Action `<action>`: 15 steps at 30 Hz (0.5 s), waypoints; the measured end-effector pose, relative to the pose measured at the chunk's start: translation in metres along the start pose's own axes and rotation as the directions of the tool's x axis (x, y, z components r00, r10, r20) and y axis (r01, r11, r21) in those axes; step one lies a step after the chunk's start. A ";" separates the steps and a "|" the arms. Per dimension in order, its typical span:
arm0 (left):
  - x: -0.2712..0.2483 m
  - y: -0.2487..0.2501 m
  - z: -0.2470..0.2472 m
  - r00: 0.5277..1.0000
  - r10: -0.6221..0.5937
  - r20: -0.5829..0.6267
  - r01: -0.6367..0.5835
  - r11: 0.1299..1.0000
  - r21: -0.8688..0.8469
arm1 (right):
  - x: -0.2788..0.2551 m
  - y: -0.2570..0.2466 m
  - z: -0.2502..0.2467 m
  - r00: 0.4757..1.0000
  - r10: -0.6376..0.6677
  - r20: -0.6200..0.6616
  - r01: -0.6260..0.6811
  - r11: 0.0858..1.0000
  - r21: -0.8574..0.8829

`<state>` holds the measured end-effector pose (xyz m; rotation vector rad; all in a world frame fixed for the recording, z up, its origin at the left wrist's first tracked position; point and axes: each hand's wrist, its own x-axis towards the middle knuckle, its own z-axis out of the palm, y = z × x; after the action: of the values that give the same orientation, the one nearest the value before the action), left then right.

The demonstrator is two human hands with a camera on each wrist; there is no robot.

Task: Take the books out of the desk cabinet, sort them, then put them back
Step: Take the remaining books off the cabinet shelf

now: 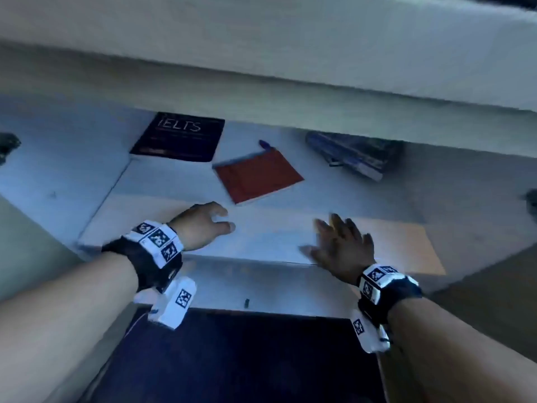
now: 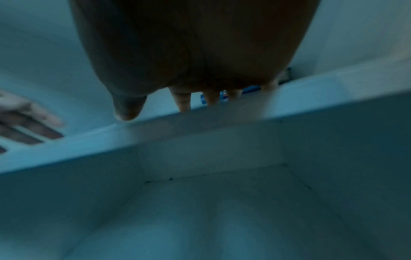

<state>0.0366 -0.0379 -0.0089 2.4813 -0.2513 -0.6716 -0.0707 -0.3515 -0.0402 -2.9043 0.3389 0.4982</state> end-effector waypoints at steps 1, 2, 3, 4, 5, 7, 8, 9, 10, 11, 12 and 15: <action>0.013 0.000 0.000 1.000 0.028 0.007 -0.028 0.999 0.023 | 0.005 0.001 0.012 0.999 -0.014 -0.048 0.013 1.000 -0.017; 0.026 0.001 -0.002 0.998 0.062 -0.004 -0.062 0.996 0.058 | 0.010 0.001 0.021 0.995 -0.022 -0.095 0.020 0.999 -0.028; 0.039 0.003 -0.003 0.995 0.094 -0.028 -0.091 0.991 0.095 | 0.012 -0.001 0.029 0.991 -0.027 -0.130 0.022 0.999 -0.038; 0.051 0.007 -0.005 0.992 0.116 -0.059 -0.107 0.985 0.136 | 0.014 -0.002 0.034 0.987 -0.031 -0.158 0.023 0.999 -0.048; 0.063 0.010 -0.005 0.988 0.130 -0.088 -0.113 0.977 0.181 | 0.016 -0.003 0.039 0.983 -0.032 -0.183 0.022 0.998 -0.054; 0.082 0.018 0.001 0.983 0.143 -0.112 -0.104 0.948 0.301 | 0.018 -0.001 0.043 0.980 -0.036 -0.195 0.026 0.998 -0.052; 0.089 0.021 0.006 0.986 0.132 -0.096 -0.089 0.928 0.362 | 0.018 0.000 0.043 0.981 -0.035 -0.189 0.026 0.998 -0.050; 0.095 0.023 0.008 0.991 0.120 -0.061 -0.084 0.904 0.419 | 0.016 0.002 0.044 0.983 -0.034 -0.182 0.025 0.998 -0.050; 0.100 0.025 0.008 0.995 0.101 -0.023 -0.079 0.885 0.459 | 0.015 0.002 0.043 0.984 -0.034 -0.175 0.026 0.999 -0.047; 0.107 0.027 0.003 0.996 0.087 -0.006 -0.073 0.872 0.485 | 0.014 0.001 0.042 0.985 -0.034 -0.172 0.027 0.999 -0.040; 0.113 0.030 -0.006 0.996 0.086 -0.018 -0.066 0.864 0.499 | 0.015 0.000 0.039 0.984 -0.034 -0.173 0.029 0.999 -0.034; 0.130 0.039 -0.037 0.986 0.046 -0.161 0.038 0.875 0.482 | 0.019 -0.002 0.034 0.980 -0.039 -0.194 0.034 0.999 -0.028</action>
<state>0.1663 -0.0939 -0.0136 2.9975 -0.4017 -0.4269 -0.0637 -0.3462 -0.0779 -2.9835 0.3075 0.2135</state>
